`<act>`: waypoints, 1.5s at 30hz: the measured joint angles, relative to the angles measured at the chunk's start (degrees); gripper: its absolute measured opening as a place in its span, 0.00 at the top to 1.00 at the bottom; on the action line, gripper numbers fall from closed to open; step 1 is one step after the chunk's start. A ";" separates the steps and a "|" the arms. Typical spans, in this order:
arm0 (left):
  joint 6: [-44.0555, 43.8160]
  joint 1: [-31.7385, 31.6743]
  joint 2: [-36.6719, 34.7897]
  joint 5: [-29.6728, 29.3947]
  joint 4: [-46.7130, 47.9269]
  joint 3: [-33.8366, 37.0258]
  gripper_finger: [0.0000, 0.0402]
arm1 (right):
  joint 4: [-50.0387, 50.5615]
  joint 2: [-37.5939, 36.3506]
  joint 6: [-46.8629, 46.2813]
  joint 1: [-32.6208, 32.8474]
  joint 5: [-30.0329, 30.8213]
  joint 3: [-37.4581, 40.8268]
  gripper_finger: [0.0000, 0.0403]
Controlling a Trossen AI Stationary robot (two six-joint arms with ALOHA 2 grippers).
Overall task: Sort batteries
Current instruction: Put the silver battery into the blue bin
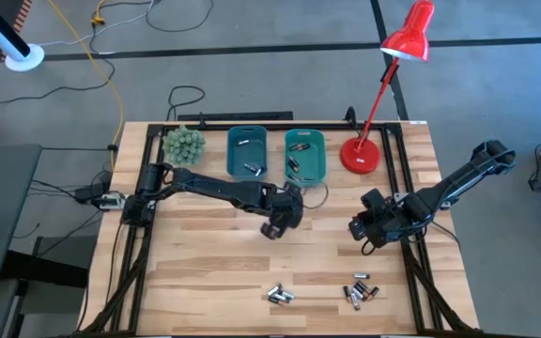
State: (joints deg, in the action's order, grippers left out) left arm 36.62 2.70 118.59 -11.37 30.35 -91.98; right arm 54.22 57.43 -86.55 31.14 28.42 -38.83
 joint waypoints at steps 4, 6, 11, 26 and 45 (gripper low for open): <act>18.59 -0.16 0.34 0.10 0.54 0.33 0.62 | 0.00 0.00 -0.36 0.00 0.00 0.00 0.69; 22.41 -0.45 0.68 0.54 -0.23 0.33 0.62 | -0.05 0.00 -0.40 0.00 0.00 0.00 0.69; 22.51 -2.26 2.33 3.33 -2.84 0.33 0.62 | -0.57 0.02 -0.47 0.00 0.00 0.00 0.69; 25.06 -5.32 4.28 10.90 -2.65 -0.16 0.63 | -0.66 0.01 -3.03 -0.07 0.00 -0.02 0.69; 25.50 -7.38 7.84 16.41 -1.34 0.17 0.80 | -0.48 0.04 -5.09 -0.21 0.13 -0.02 0.69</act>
State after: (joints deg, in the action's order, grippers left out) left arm 62.13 -4.67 126.43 5.03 29.01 -91.81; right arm 53.74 57.47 -91.64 30.93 28.56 -38.85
